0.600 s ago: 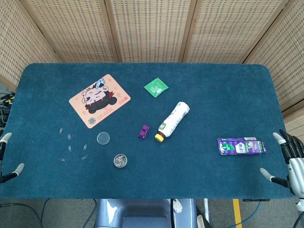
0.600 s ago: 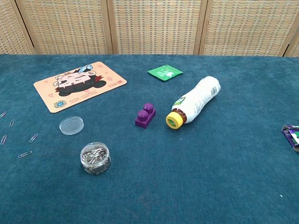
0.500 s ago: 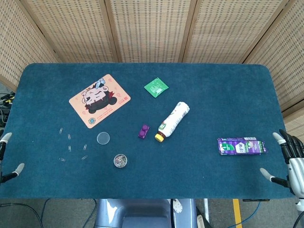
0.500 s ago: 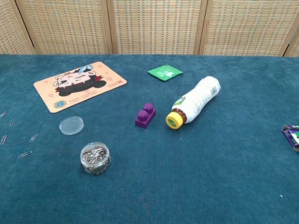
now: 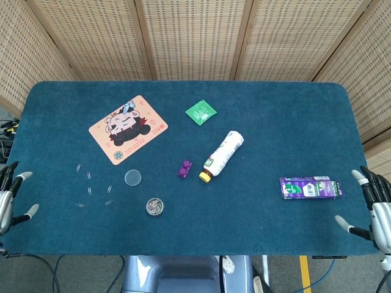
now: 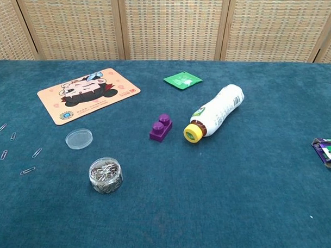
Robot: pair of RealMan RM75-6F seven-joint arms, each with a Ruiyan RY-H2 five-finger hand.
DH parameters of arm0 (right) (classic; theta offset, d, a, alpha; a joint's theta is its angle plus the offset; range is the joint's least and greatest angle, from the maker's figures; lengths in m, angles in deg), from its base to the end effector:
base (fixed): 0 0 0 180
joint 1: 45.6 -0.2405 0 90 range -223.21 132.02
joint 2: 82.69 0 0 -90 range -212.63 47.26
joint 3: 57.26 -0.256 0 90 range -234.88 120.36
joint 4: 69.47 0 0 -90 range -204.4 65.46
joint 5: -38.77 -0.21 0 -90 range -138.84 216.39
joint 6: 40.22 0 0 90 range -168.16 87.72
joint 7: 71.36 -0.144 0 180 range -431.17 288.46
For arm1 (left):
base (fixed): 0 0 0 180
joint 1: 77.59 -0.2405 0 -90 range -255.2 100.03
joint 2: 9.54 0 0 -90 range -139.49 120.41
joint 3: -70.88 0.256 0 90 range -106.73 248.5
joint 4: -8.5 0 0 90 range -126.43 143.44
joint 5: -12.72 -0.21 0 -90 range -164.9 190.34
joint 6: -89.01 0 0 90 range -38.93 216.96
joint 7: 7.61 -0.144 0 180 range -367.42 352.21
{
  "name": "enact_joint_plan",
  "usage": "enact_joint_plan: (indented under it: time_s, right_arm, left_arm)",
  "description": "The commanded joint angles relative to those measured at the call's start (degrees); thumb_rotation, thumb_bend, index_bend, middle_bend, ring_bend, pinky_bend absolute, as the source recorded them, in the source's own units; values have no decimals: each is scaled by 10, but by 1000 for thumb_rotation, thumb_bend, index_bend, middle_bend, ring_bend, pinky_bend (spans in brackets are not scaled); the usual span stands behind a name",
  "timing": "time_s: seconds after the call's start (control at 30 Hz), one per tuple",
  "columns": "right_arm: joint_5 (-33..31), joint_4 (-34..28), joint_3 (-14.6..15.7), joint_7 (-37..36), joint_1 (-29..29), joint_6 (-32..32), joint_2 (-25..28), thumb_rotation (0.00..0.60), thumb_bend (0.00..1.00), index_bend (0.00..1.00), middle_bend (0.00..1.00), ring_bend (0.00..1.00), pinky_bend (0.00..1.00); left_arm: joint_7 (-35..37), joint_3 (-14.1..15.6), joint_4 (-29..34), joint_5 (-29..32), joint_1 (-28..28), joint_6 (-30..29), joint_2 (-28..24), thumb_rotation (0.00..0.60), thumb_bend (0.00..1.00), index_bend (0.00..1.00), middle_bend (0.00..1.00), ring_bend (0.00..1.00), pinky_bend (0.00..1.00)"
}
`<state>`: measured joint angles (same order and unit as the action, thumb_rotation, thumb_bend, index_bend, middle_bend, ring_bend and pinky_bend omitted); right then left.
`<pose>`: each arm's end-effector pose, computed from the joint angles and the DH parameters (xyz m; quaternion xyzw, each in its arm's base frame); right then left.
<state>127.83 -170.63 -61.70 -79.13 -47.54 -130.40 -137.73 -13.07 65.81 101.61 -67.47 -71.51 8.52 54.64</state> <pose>-0.2842 -0.1692 0.2061 0.5569 -0.3917 0.4591 0.5707 -0.3184 0.1950 0.1576 -0.5912 -0.3940 -0.3447 0.6135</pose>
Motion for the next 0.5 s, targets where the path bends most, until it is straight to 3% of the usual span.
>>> enact_joint_plan:
  time_s: [0.03,0.23,0.5]
  right_arm:
    - [-7,0,-3,6,-1,3,-2,600,0,48,0,0,0]
    - [-22,1,-8,29,-6,12,-9,600,0,48,0,0,0]
    - [-31,1,-8,59,-10,22,-20,600,0,48,0,0,0]
  left_arm:
    - [50,4,-125,-50,81,99,43,600,248,339,0,0,0]
    - [115,41,-283,-138,159,170,107,600,253,407,0,0,0]
    - [106,60,-383,-170,203,201,168,600,282,472,0,0,0]
